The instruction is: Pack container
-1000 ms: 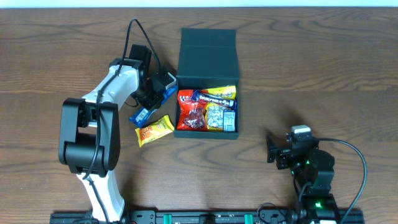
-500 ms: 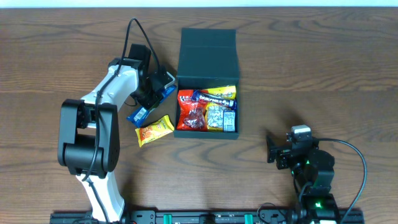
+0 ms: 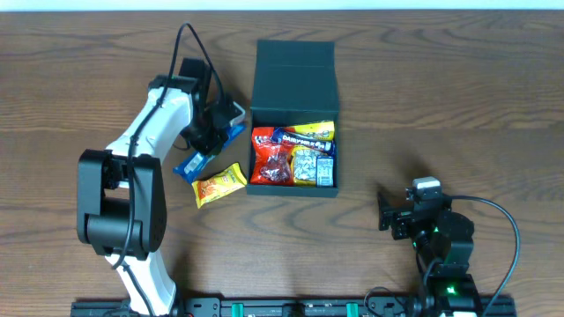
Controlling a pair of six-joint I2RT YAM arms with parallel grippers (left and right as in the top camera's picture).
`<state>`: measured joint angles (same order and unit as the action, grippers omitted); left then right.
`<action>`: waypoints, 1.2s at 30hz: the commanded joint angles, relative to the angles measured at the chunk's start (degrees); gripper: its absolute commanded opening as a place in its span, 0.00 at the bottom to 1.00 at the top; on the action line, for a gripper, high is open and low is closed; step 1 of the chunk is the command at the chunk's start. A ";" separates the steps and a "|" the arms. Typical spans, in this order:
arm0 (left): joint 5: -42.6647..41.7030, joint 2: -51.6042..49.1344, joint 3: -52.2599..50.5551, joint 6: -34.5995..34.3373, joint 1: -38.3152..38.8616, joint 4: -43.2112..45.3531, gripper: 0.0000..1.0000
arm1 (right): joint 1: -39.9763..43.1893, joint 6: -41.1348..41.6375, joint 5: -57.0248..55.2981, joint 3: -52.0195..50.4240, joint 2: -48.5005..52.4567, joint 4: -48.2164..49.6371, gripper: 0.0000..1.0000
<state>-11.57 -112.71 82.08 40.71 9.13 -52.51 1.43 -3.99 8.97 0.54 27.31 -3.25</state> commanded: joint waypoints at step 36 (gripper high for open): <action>-4.81 2.25 18.60 20.96 12.57 -12.76 0.18 | 0.37 0.31 -0.15 -0.22 -0.31 0.00 0.99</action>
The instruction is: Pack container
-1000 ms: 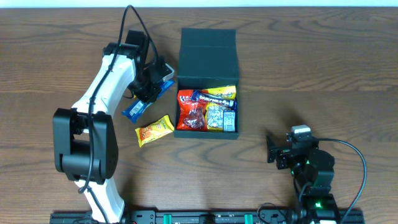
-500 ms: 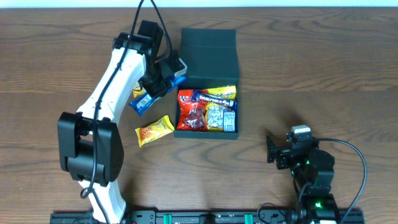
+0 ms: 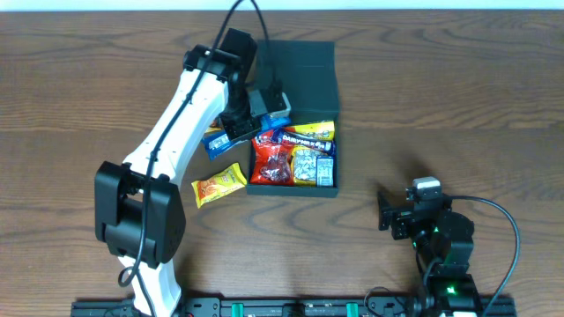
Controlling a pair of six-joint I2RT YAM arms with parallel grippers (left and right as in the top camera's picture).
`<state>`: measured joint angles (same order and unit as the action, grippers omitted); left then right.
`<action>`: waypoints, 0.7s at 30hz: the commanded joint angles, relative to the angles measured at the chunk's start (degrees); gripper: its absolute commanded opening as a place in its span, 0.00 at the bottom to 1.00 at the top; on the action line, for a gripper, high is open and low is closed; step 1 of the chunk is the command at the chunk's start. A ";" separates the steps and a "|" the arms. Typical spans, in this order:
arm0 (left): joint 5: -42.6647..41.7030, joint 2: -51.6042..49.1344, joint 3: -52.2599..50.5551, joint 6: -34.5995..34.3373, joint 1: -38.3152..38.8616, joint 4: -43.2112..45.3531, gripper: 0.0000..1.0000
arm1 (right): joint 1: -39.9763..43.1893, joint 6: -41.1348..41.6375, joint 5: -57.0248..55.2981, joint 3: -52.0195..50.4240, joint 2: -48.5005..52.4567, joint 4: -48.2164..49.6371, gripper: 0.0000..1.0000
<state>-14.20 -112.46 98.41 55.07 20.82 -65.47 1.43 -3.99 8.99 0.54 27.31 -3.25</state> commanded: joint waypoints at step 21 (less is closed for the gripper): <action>-4.50 -0.33 3.04 17.64 7.72 10.40 0.15 | 0.37 0.31 -0.15 -0.22 -0.31 -0.02 0.99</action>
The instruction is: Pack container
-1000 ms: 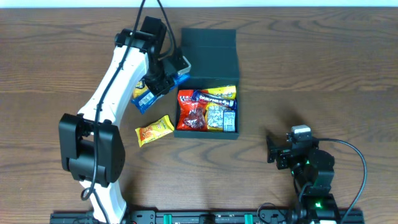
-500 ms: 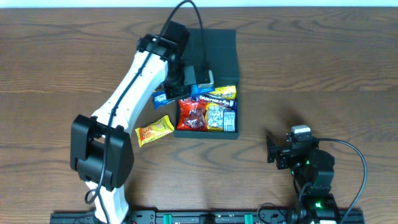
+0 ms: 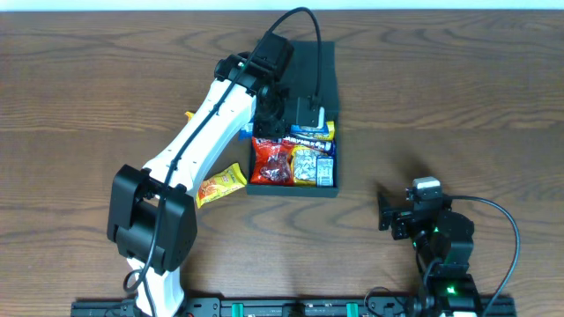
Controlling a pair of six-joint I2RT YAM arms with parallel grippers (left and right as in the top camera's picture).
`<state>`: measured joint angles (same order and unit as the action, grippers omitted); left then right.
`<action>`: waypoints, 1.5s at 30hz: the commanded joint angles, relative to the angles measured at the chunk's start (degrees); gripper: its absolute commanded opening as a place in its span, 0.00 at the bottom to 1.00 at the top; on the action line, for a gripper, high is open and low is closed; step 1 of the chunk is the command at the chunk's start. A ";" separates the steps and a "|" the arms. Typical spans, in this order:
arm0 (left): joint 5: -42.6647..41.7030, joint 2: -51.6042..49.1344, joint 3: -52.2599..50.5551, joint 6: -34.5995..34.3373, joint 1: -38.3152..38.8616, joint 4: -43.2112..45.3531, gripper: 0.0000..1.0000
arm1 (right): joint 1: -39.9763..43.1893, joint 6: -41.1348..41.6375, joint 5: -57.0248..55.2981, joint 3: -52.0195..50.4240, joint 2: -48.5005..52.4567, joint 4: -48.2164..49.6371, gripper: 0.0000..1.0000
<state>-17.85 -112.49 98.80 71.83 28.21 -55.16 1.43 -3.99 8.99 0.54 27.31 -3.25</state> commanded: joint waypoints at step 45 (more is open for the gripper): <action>-4.17 -9.42 2.99 -0.24 2.19 5.57 0.07 | 0.37 0.31 -0.17 -0.22 -0.31 0.00 0.99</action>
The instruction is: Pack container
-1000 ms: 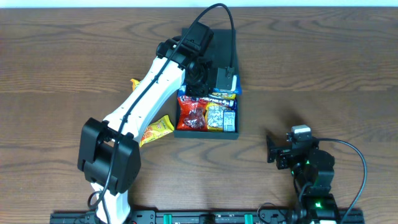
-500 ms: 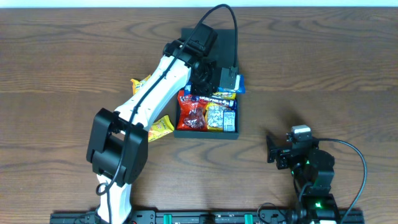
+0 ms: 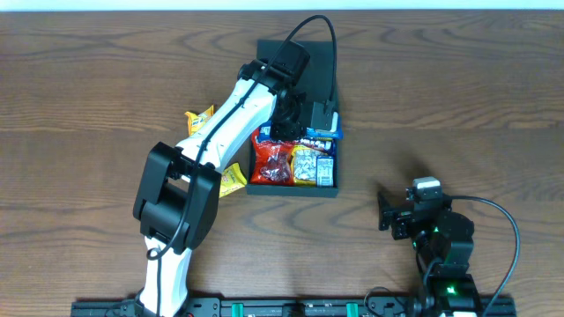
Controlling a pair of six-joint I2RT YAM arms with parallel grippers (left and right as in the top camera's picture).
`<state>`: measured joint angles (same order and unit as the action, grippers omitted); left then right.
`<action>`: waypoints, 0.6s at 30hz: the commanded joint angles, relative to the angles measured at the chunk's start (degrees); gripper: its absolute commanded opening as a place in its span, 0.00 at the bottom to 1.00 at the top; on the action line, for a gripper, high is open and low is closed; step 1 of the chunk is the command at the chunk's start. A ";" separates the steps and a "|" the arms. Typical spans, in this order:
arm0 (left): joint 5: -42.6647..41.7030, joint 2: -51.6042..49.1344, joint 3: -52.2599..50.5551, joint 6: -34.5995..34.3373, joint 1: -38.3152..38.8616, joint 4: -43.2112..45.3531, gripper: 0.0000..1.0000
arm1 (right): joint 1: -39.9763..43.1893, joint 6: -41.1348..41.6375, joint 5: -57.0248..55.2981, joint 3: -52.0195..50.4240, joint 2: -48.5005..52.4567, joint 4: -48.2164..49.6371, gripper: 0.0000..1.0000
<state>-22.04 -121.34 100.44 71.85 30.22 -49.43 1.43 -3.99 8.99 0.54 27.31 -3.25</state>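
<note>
The dark green box [image 3: 328, 188] stands open mid-table, its lid [image 3: 264, 55] lying flat behind it. Inside lie a red packet [image 3: 271, 164], a white-green packet [image 3: 304, 164] and a small blue one [image 3: 325, 173]. My left gripper [image 3: 319, 120] reaches over the box's back right corner, shut on a blue packet [image 3: 322, 135] that hangs low over the contents there. Two yellow packets lie outside the box: one [image 3: 198, 117] to its left, one [image 3: 233, 180] half hidden under the left arm. My right gripper [image 3: 384, 211] rests shut at the front right, holding nothing.
The left arm [image 3: 231, 123] stretches diagonally from the front left to the box, covering the table beside it. The right arm's base [image 3: 445, 238] sits at the front right. Wooden table [image 3: 458, 97] lies all around.
My left gripper has moved a little further right over the box's back right corner with the blue packet. The arm's shift uncovered a yellow packet left of the box.
My left gripper was at the blue packet on the table left of the box. Then it held the packet at the box's left edge, then over the back of the box, and now at the back right corner. The right arm stayed still.
</note>
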 commanded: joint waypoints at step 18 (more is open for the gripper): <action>10.43 -3.48 1.36 -4.81 0.07 3.19 0.12 | 0.37 0.31 -0.17 -0.22 -0.31 0.00 0.99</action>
<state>-14.63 -123.48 100.66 68.49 30.28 -45.50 1.43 -3.99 8.99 0.54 27.31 -3.25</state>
